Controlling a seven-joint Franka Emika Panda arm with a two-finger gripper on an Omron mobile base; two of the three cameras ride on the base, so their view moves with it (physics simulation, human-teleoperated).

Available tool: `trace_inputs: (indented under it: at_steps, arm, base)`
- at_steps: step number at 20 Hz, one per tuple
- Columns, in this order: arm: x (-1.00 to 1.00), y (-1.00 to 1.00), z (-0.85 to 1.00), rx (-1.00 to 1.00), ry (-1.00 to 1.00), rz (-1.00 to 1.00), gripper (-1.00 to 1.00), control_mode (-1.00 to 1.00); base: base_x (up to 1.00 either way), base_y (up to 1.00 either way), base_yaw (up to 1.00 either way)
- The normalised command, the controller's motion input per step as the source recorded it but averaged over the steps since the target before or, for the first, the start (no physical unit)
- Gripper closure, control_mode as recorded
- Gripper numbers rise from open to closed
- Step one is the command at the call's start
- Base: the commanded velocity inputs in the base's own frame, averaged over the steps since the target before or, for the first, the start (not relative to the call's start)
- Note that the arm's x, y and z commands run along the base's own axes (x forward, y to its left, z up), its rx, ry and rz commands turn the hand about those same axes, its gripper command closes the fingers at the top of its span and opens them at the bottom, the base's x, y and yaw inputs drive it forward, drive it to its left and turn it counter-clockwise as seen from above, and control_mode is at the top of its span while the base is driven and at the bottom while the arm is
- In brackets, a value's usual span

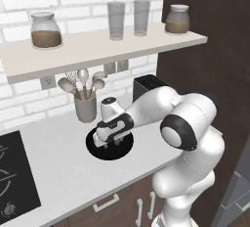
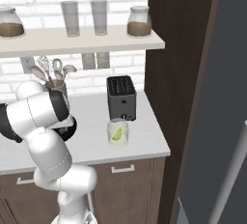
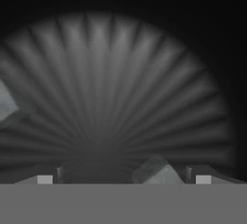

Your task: Grab a lemon wedge from the fridge and one ice cube from the ice bowl, and put them in the glass of lemonade.

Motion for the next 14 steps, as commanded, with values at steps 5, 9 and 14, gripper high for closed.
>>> trace_inputs:
  at_steps: [5, 9, 14]
  arm:
    - [-0.12, 0.0, -0.01, 0.0, 0.0, 0.0, -1.0, -1.0]
    - [0.0, 0.0, 0.0, 0.0, 0.0, 0.0, -1.0, -1.0]
    - [0.0, 0.0, -0.1, 0.0, 0.0, 0.0, -1.0, -1.0]
  base:
    - [0.0, 0.0, 0.0]
    - [0.0, 0.0, 0.0]
    - [0.0, 0.0, 0.0]
